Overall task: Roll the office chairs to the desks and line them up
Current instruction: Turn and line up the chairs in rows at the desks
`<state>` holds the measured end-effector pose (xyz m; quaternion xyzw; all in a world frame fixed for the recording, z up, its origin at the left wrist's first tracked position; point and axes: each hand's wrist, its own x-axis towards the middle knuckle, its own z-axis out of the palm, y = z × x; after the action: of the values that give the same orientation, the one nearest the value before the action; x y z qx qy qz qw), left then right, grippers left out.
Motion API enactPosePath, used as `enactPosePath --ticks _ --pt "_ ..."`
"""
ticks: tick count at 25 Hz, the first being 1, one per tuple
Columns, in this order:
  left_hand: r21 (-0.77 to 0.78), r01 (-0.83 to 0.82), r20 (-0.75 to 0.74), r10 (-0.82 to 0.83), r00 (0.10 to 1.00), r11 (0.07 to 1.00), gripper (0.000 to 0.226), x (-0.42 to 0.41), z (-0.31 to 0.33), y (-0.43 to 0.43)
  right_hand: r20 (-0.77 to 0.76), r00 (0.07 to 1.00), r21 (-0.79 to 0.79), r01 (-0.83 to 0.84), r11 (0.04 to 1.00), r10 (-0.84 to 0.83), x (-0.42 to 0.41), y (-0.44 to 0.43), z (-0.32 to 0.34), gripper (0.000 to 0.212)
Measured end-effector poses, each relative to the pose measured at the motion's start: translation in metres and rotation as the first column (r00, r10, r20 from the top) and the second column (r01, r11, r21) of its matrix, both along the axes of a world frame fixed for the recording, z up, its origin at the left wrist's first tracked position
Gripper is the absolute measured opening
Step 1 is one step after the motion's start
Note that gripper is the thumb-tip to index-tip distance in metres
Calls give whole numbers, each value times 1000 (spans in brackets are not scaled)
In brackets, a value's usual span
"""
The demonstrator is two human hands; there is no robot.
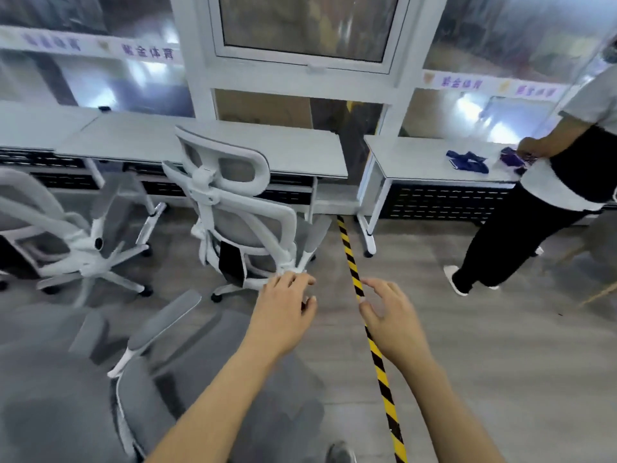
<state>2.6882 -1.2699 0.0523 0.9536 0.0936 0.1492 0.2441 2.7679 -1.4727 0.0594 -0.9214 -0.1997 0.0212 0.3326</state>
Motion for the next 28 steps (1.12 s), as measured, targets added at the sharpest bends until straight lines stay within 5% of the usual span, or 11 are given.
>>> enactPosePath --ticks 6,14,20,25,28 --pt "67 -263 -80 268 960 962 29 67 -8 53 -45 960 -17 -278 960 277 140 56 -20 36" --pt "76 -507 -189 511 838 859 31 76 -30 112 31 852 -211 -506 836 523 239 255 -29 47" --pt "43 -531 -219 527 821 846 30 89 -51 180 -30 870 -327 -473 818 491 243 347 -77 47" --pt "64 -506 -194 508 839 860 30 115 -63 254 254 909 -155 -299 942 330 240 360 -120 35" --pt "111 -550 -129 560 818 828 43 143 -64 306 275 898 -110 -324 940 342 253 341 -126 33"
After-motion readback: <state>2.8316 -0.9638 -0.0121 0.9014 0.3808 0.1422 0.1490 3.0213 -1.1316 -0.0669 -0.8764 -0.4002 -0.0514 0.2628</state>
